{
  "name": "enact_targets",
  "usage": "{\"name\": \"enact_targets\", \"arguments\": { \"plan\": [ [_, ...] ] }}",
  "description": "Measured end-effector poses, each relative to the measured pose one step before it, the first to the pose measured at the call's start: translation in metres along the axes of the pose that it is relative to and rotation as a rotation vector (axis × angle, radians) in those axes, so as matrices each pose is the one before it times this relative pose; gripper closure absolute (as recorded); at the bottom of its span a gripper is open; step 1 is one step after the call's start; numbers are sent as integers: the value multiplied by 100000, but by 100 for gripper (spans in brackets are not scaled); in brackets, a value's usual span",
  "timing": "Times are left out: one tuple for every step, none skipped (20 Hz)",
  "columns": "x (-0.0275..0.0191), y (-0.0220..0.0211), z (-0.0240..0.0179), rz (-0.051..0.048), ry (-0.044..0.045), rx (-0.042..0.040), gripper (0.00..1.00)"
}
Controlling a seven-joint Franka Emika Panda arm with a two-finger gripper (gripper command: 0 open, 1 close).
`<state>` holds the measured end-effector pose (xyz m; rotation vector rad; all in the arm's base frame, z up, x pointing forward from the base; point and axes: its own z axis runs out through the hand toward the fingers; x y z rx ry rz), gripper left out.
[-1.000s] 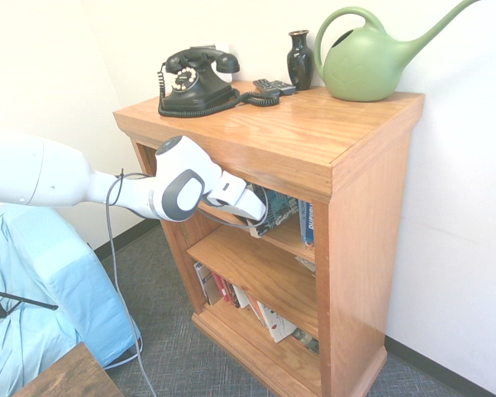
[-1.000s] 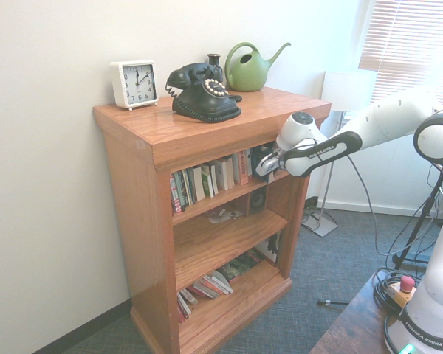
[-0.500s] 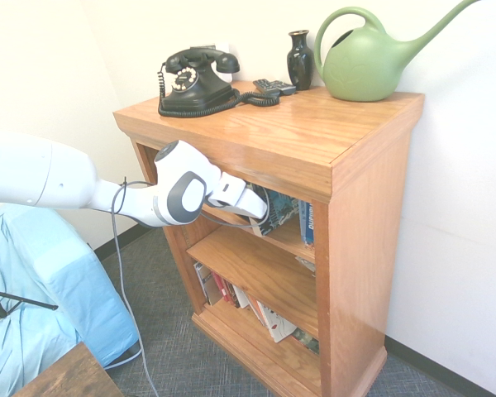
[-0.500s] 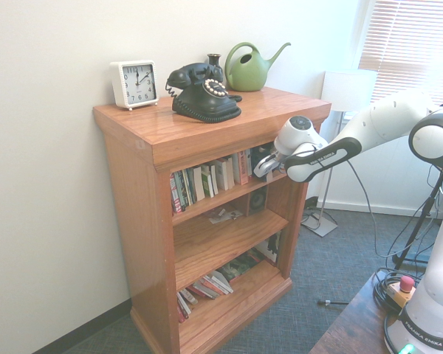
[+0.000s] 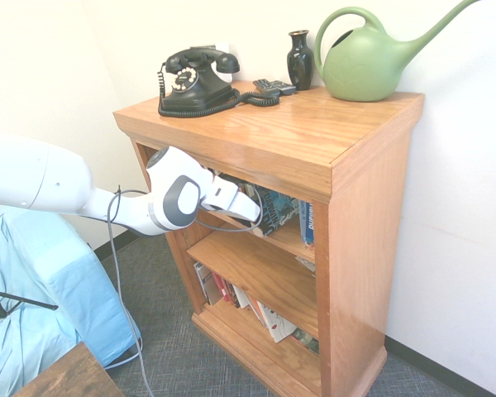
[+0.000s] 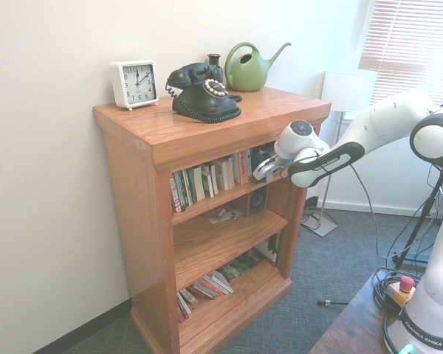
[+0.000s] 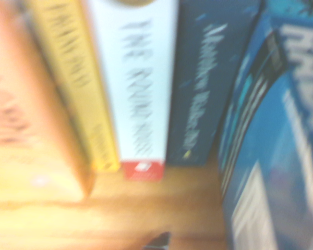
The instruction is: Shelf the books
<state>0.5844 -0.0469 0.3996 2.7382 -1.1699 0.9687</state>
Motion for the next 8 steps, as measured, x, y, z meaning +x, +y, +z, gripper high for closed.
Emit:
{"name": "enact_targets", "arguments": {
  "plan": [
    [-569, 334, -457, 9, -244, -168, 0],
    [-576, 460, -540, 67, -262, -183, 0],
    [-649, 537, -615, 117, -318, -163, 0],
    [-650, 535, -603, -33, -344, -119, 0],
    [-684, 557, -614, -212, -464, -80, 0],
    [-662, 574, -550, -266, -490, -139, 0],
    [-609, 566, -487, -88, -415, -146, 0],
    [-535, 583, -501, 183, -393, -52, 0]
  ]
}}
